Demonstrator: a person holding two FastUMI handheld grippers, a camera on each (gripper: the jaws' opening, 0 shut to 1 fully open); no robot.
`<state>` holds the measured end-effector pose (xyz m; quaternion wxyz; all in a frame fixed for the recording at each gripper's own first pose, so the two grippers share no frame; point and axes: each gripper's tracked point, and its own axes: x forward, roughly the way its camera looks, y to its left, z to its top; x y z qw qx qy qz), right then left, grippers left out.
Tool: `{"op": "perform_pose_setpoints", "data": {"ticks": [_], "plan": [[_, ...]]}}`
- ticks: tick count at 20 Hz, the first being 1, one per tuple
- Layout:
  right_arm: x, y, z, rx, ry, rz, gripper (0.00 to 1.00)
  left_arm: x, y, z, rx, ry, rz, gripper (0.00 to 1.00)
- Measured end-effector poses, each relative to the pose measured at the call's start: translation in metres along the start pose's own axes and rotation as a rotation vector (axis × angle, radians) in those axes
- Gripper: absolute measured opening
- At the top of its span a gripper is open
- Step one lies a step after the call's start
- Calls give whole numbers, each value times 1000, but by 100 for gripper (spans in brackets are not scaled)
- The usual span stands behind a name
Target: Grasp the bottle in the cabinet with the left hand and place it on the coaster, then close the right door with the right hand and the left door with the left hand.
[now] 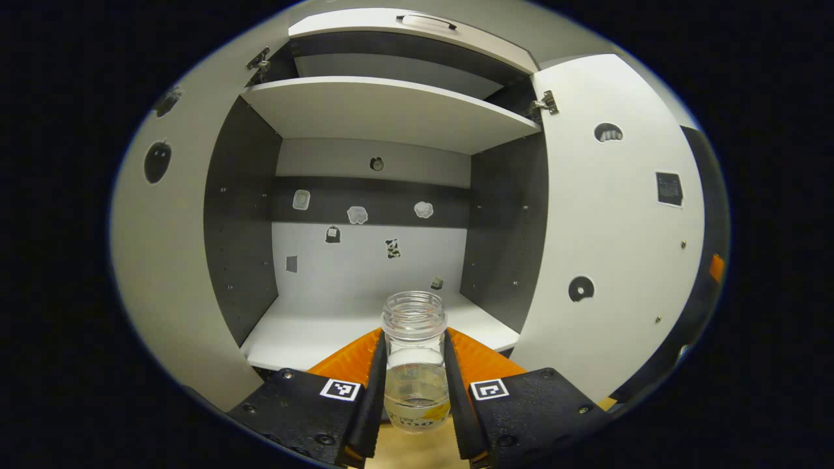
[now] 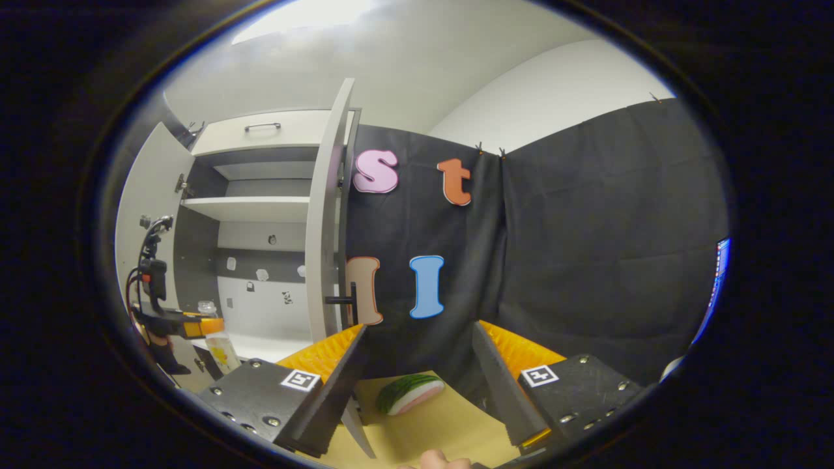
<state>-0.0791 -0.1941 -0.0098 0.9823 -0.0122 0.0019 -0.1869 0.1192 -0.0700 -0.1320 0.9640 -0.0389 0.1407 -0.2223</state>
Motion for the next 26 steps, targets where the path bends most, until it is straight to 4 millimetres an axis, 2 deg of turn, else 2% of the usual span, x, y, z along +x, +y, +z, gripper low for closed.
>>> {"op": "perform_pose_setpoints", "data": {"ticks": [1,3,4,5,8,14,18,25,26], "plan": [[2,3,1,0,-3,13,100,-9,-4,-9,-9,7,-17,47],[6,5,3,-2,-13,36,96,-26,-11,-25,-38,-2,-46,45],[7,7,5,-3,-19,47,93,-33,-13,-34,-52,-1,-56,47],[10,10,8,-4,-24,59,96,-40,-14,-44,-67,2,-63,47],[15,14,10,-14,-34,86,96,-58,-15,-78,-94,34,-60,47],[26,14,13,-54,-50,96,96,-89,-6,-173,-145,186,10,48],[29,16,14,-55,-49,114,96,-97,-11,-217,-116,226,21,48],[29,16,14,-79,-56,119,96,-98,-38,-291,-79,349,-14,48],[29,15,15,-84,-56,114,96,-99,-40,-300,-76,364,-15,51]]}}
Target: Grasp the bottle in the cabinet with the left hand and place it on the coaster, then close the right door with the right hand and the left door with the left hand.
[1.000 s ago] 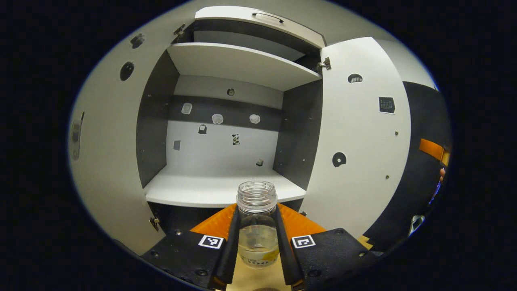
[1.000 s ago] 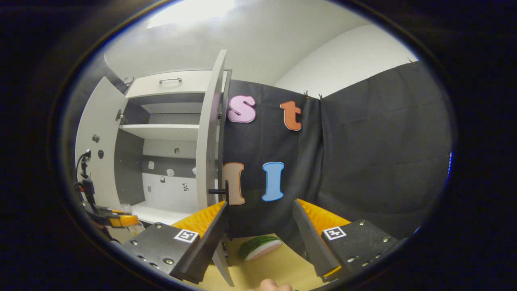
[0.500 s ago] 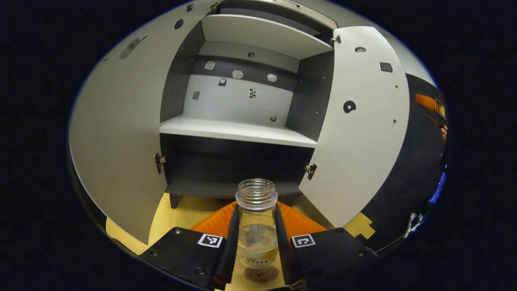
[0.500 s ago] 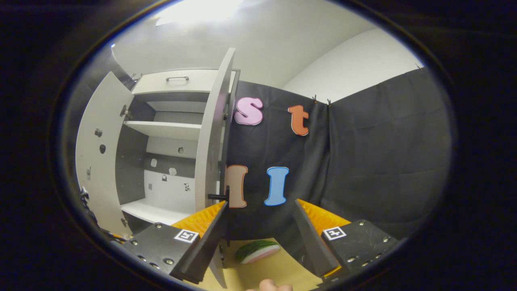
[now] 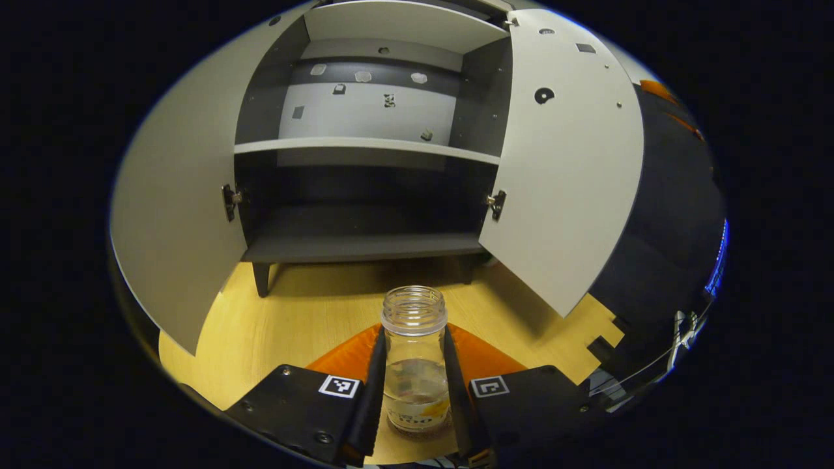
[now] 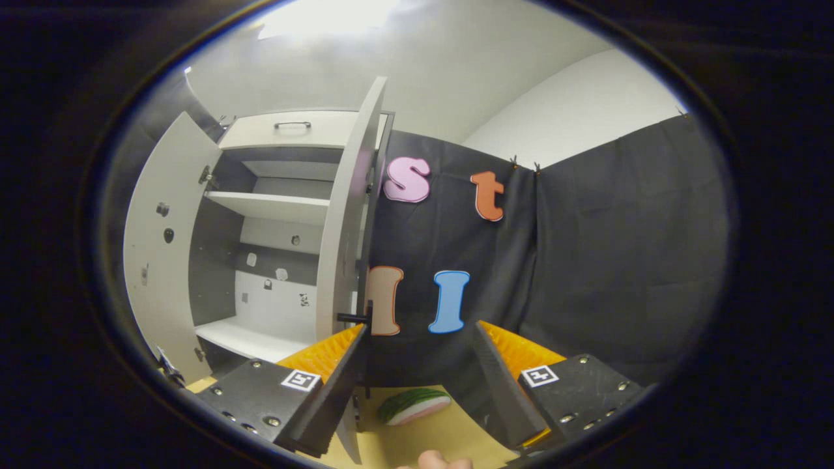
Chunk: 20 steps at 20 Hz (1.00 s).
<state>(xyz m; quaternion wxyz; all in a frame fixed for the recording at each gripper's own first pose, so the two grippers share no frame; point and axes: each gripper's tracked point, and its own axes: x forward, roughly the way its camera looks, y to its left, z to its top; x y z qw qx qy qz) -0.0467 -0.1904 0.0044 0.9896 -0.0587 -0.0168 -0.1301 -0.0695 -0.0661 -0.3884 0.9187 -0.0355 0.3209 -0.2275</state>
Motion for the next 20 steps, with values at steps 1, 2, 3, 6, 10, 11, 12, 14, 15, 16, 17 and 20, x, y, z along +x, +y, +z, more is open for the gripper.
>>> {"op": "perform_pose_setpoints", "data": {"ticks": [1,2,3,6,10,11,12,14,15,16,17,20], "plan": [[0,-1,-1,-5,1,-6,96,3,-2,-7,1,12,-1,48],[-1,-1,-1,-8,3,-12,96,4,-3,-10,3,16,-1,48],[-2,-2,-2,-8,6,-19,96,5,-4,-13,-1,13,-3,48],[-4,-9,-4,-8,11,-35,96,11,-6,-11,-11,-40,-5,48],[-11,-14,-4,-19,10,-38,96,13,-4,-29,27,-38,8,52],[-10,-13,-4,-24,10,-36,96,11,-7,-21,26,-74,1,51],[-10,-11,-4,-27,10,-34,96,11,-9,-28,13,-47,-3,49],[-9,-6,-4,-22,13,-24,96,6,-8,-27,11,-58,-2,51],[-9,-3,-5,-18,15,-17,96,5,-9,-31,4,-44,-7,51],[-9,-1,-5,-15,16,-10,96,5,-10,-31,-3,-43,-10,51],[-9,2,-6,-15,15,-5,96,3,-10,-30,-5,-49,-11,52],[-9,5,-5,-20,9,7,96,-9,-13,-38,-3,-43,-18,54]]}}
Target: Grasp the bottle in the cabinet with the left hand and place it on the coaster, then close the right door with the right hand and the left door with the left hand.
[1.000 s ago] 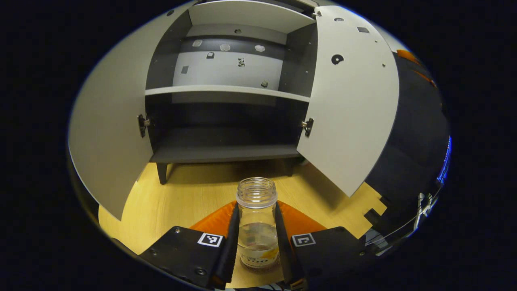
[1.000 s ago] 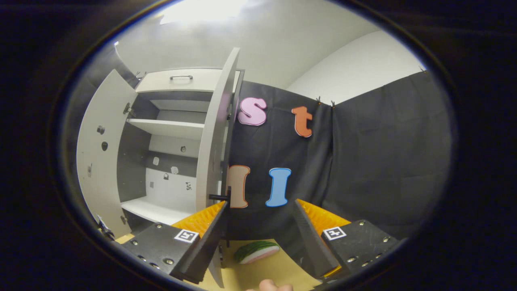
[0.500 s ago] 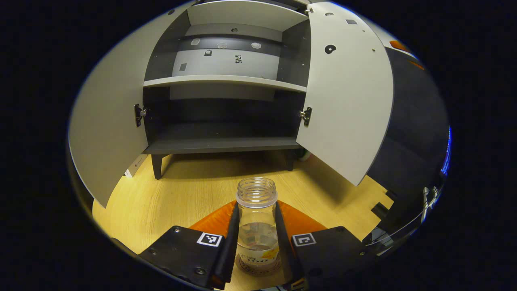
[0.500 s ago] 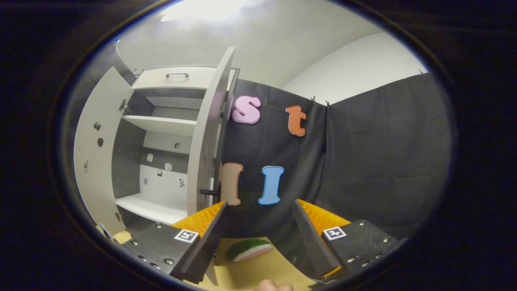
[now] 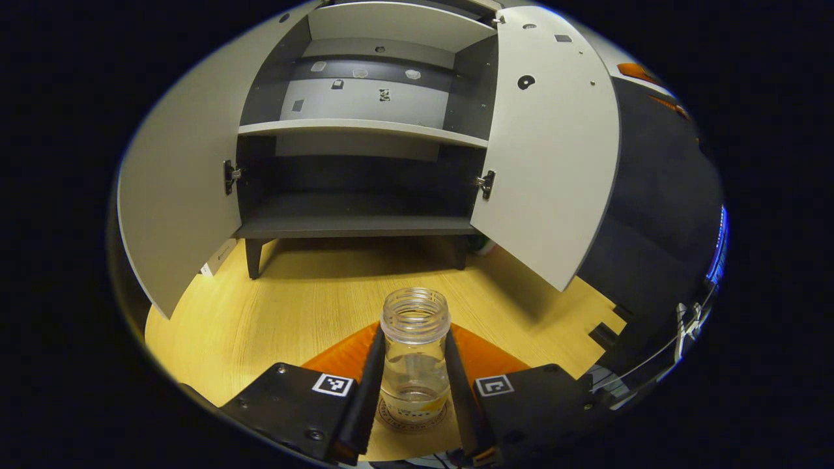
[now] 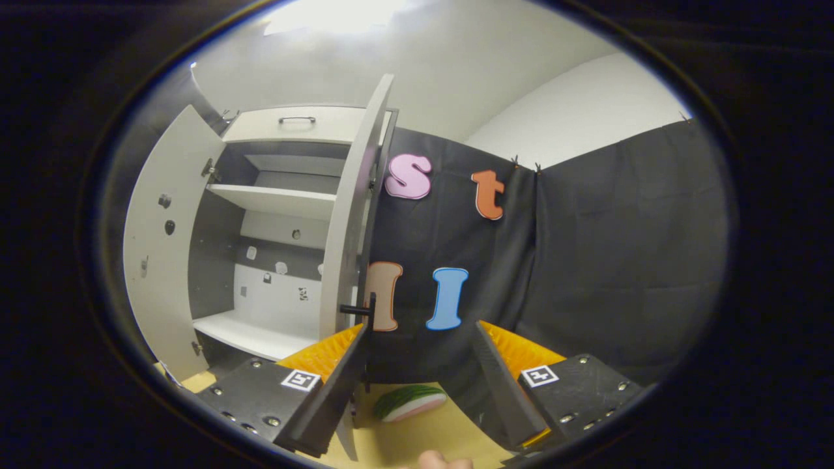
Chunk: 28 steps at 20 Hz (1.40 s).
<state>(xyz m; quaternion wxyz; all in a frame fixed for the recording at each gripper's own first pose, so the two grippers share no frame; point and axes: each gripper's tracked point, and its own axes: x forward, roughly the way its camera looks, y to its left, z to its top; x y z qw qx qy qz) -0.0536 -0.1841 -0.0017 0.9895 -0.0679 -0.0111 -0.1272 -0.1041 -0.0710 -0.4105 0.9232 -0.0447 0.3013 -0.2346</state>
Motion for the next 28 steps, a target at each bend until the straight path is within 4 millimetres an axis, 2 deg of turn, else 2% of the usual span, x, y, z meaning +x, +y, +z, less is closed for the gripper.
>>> {"op": "perform_pose_setpoints", "data": {"ticks": [2,6,9,10,11,12,13,14,16,20,28], "plan": [[0,1,0,3,-2,4,96,-3,-2,-3,-2,6,-1,56],[0,-1,0,11,-1,8,96,-6,-8,-3,36,19,0,73],[2,-4,-2,18,3,4,96,-4,-11,2,41,12,-1,74],[2,-4,-2,21,4,5,100,-4,-13,5,38,12,-1,74],[1,-6,-4,23,6,4,96,-4,-16,8,35,7,-4,74],[1,-6,-4,22,6,3,100,-5,-17,13,34,1,-3,74],[1,-7,-4,20,7,2,96,-5,-18,18,35,-6,-1,74],[0,-9,-6,19,8,0,100,-6,-19,24,34,-13,0,74],[1,-8,-8,23,10,0,96,-9,-22,40,26,-39,0,74],[3,-6,-13,33,20,4,96,-19,-23,81,24,-100,6,74],[11,-1,-22,50,34,15,96,-59,5,198,36,-278,154,74]]}}
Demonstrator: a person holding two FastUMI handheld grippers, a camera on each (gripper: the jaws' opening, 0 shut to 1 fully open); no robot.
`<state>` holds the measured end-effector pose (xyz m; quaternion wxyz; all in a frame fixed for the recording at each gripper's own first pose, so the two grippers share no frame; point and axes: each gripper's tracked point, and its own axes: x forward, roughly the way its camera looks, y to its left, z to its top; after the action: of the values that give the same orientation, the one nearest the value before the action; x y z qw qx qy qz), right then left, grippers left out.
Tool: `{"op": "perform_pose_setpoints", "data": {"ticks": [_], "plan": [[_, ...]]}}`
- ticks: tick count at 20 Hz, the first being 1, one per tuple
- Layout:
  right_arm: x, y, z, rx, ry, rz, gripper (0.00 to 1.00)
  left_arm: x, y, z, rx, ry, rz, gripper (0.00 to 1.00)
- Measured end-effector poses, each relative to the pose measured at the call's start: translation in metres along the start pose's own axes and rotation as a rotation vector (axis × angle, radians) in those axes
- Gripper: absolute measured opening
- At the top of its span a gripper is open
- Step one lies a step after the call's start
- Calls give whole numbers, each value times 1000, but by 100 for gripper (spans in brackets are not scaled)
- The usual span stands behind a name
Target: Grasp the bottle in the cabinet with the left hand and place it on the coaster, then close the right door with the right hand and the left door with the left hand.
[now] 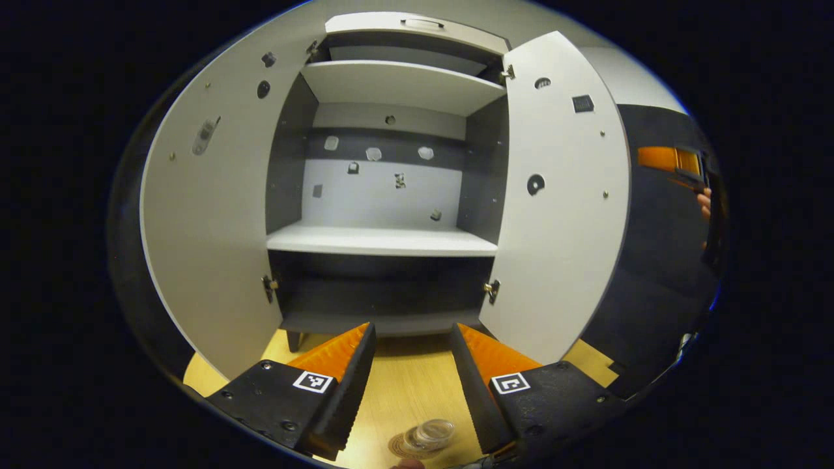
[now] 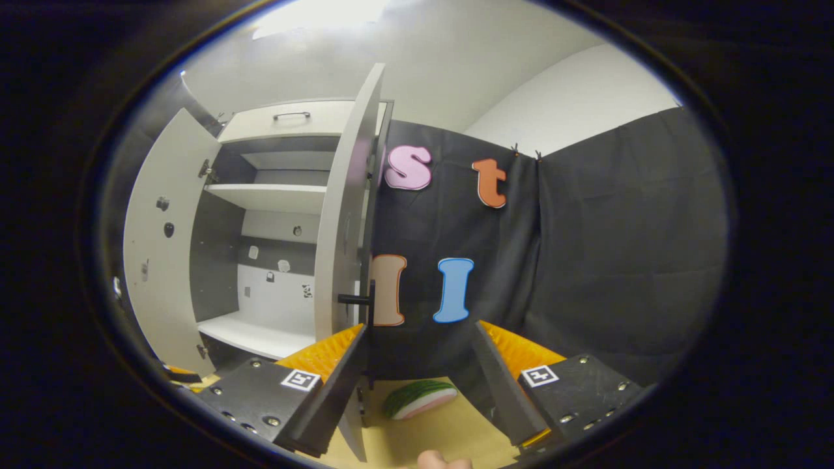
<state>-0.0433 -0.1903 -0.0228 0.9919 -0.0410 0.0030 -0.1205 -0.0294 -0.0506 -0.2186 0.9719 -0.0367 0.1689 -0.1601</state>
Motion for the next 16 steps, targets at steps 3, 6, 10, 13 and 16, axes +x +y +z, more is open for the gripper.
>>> {"op": "perform_pose_setpoints", "data": {"ticks": [3,6,10,13,16], "plan": [[7,3,0,3,-1,7,96,-4,18,49,51,-54,63,74],[13,5,-2,18,-4,15,93,-9,32,92,50,-98,112,77],[22,17,-14,43,24,44,96,-19,57,138,35,-133,201,100],[29,14,-19,30,24,30,96,-34,78,158,4,-142,287,100],[30,17,-22,60,41,49,93,-49,91,169,-44,-171,321,98]]}}
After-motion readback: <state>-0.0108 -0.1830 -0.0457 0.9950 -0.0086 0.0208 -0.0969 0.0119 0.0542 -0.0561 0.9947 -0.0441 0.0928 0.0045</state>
